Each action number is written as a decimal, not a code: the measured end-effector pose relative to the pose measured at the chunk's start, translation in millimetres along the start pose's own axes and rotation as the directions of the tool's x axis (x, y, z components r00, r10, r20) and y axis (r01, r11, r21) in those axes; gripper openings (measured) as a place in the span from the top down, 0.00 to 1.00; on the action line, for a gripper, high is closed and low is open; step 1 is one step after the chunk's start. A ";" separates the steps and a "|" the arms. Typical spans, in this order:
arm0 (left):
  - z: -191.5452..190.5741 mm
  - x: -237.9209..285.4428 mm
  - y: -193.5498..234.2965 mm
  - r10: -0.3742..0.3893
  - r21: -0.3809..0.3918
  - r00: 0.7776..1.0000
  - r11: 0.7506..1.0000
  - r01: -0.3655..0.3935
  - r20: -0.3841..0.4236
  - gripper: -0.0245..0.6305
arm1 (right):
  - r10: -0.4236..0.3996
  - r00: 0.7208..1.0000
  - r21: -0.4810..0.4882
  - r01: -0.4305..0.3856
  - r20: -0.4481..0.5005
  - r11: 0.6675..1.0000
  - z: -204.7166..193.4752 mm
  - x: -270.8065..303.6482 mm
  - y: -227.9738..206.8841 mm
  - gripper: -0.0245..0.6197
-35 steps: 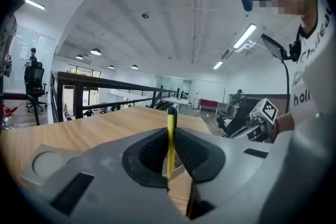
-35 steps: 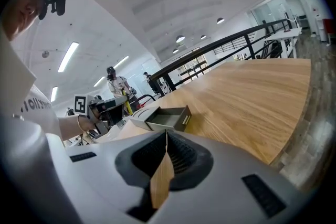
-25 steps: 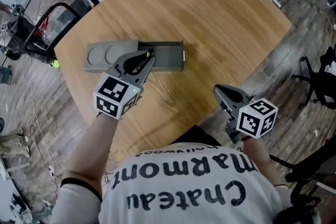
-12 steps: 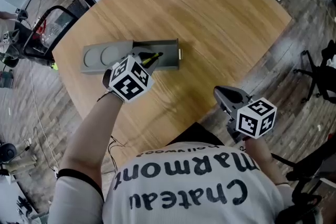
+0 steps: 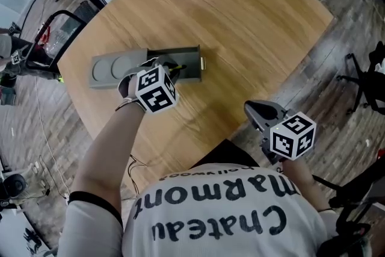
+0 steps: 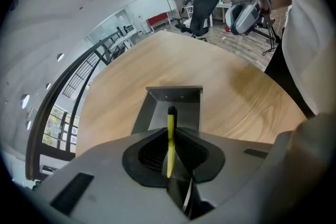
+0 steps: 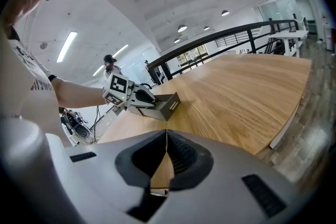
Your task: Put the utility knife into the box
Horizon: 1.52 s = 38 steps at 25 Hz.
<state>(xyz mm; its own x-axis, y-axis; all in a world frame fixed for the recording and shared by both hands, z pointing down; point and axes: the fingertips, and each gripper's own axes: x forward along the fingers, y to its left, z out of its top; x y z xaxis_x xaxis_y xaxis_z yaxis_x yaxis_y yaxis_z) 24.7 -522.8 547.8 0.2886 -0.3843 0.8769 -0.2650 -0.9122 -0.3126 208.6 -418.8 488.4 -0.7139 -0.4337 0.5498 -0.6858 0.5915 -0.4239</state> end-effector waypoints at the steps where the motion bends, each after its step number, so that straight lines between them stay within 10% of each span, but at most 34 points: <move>1: -0.2 1.9 1.2 -0.004 -0.001 1.000 1.000 0.004 -0.008 0.90 | 0.003 1.000 0.005 -0.003 -0.002 1.000 -0.9 0.0 -0.8 0.95; 27: 3.8 21.3 14.5 -0.056 -0.124 0.998 0.991 0.054 -0.009 0.89 | 0.047 0.999 0.118 -0.045 -0.021 0.992 -17.7 3.6 -8.0 0.95; 38: 27.0 -38.2 34.0 0.094 -0.356 0.972 0.935 -0.011 0.215 0.90 | 0.061 0.998 0.005 -0.061 -0.021 0.998 1.7 12.7 28.6 0.95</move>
<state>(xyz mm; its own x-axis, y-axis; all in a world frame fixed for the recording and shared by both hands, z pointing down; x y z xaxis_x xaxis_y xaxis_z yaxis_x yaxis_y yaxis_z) 29.5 -543.0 493.8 0.4538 -0.4897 0.7445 -0.5781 -0.7976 -0.1723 179.8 -408.5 482.0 -0.7513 -0.3825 0.5378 -0.6417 0.6137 -0.4600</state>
